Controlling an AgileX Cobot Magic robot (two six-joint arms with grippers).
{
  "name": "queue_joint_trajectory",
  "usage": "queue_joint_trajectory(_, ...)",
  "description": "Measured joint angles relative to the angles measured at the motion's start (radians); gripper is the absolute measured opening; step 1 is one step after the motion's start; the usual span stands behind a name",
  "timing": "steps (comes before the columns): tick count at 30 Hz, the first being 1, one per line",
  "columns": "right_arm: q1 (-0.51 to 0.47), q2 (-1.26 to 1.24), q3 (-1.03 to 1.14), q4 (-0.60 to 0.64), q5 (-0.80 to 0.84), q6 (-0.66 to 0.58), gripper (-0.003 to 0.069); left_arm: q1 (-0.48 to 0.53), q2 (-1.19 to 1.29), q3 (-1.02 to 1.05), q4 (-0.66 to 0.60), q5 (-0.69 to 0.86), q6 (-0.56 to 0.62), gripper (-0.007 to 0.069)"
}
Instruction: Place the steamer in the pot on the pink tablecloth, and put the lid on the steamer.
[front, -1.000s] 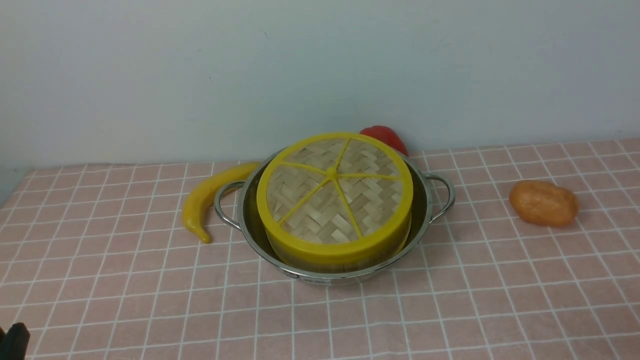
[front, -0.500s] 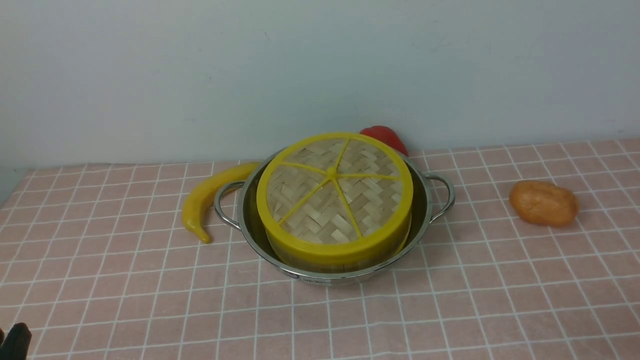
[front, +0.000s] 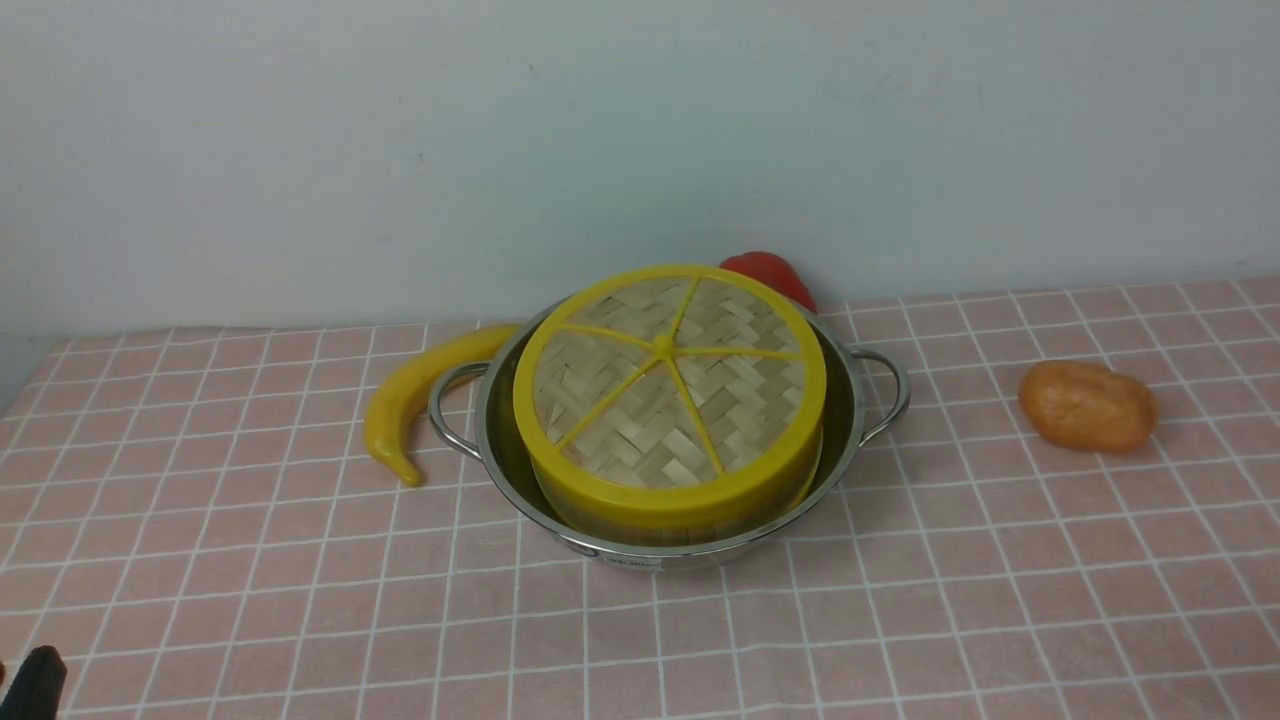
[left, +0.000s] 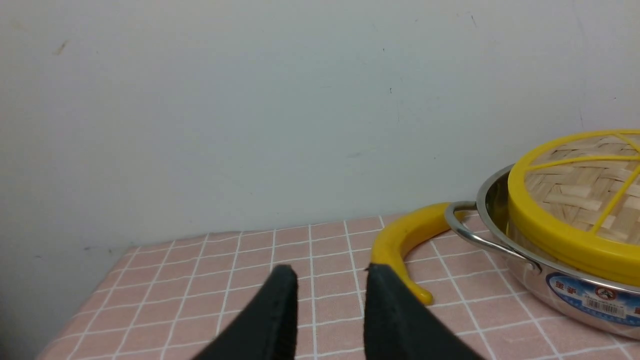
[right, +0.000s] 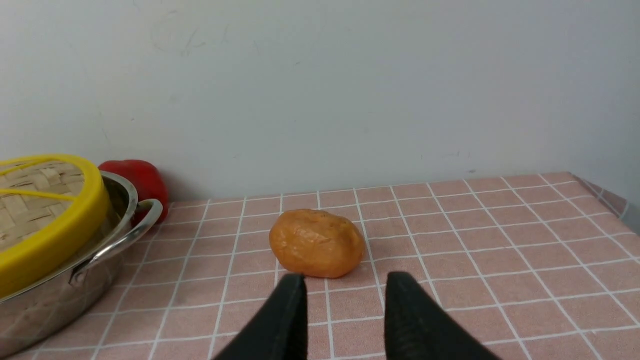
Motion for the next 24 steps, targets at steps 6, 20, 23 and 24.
queue_joint_trajectory(6, 0.0, 0.0, 0.0, 0.0, -0.001, 0.0, 0.024, 0.0, 0.0, 0.0, 0.0, 0.0, 0.0, 0.02)
queue_joint_trajectory(20, 0.0, 0.0, 0.0, 0.001, -0.001, 0.0, 0.024, 0.0, 0.0, 0.0, 0.0, 0.0, 0.0, 0.0223)
queue_joint_trajectory(23, 0.0, 0.0, 0.0, 0.001, -0.001, 0.0, 0.024, 0.0, 0.0, 0.0, 0.0, 0.0, 0.0, 0.0222)
queue_joint_trajectory(24, 0.0, 0.0, 0.0, 0.001, -0.001, 0.001, 0.024, 0.0, 0.0, 0.0, 0.0, 0.0, 0.0, 0.0227)
